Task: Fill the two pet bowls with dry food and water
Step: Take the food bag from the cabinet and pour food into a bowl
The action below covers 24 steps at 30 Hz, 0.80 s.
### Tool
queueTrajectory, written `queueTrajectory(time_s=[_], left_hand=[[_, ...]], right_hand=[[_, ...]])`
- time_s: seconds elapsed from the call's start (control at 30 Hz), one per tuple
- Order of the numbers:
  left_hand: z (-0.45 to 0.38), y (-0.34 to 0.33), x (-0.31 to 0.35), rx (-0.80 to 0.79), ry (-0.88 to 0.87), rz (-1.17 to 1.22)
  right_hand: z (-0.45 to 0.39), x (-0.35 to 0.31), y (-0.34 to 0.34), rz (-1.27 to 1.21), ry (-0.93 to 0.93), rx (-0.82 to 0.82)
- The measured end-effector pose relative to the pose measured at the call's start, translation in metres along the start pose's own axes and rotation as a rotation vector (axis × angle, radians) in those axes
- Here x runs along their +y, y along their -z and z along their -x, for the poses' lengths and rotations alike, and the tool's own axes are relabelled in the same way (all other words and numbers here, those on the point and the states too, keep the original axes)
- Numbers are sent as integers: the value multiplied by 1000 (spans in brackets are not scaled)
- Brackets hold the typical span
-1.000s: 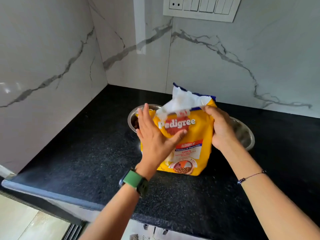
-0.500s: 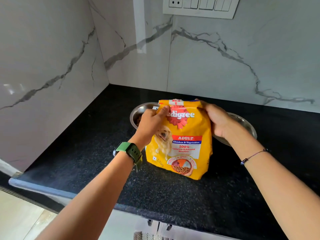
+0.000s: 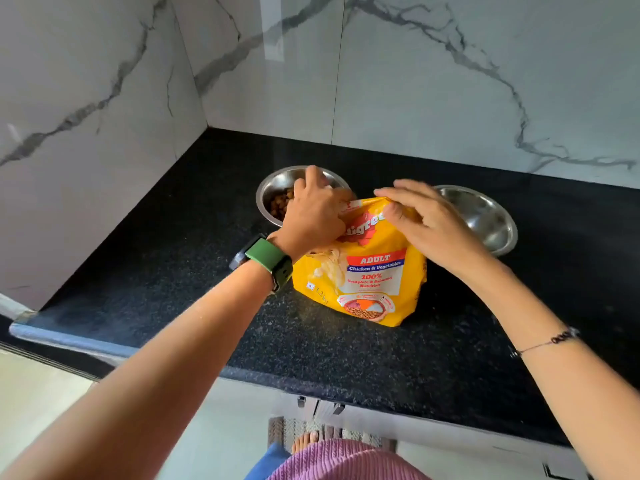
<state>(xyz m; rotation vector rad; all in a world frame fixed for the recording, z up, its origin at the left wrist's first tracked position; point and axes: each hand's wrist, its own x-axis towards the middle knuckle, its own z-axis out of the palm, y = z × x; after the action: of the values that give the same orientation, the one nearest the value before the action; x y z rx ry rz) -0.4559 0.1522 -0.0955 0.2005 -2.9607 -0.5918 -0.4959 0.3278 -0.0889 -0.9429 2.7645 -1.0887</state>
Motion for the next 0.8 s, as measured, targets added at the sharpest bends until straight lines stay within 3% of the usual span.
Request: queueTrajectory(time_s=[0.1,0.2,0.3,0.4,0.47,0.57,0.67,0.8], left_hand=[[6,1,-8,-146,4,-175],[18,3,-22,-262,-30,-22],[31,10,-38,-542,-122,242],[36,8,-46,-729,-209,99],[35,1,-42,-681,-199,4],[36,-14,-33,-414,-141,34],[37,-28,-30,-272,-130,85],[37,-30,-25,-134,-100,117]], right_hand=[[13,5,1,41,-122,-178],[18,11,-1,-84,-227,-300],[23,17,-7,-99,-267,-400],[32,19,-19,-113,-370,-399],[36,22,-25,-190,-445,-373],[41,25,-33,-397,-529,-309],[45,27,-47,-578,-565,-67],[40,28,-57,-580,-493,162]])
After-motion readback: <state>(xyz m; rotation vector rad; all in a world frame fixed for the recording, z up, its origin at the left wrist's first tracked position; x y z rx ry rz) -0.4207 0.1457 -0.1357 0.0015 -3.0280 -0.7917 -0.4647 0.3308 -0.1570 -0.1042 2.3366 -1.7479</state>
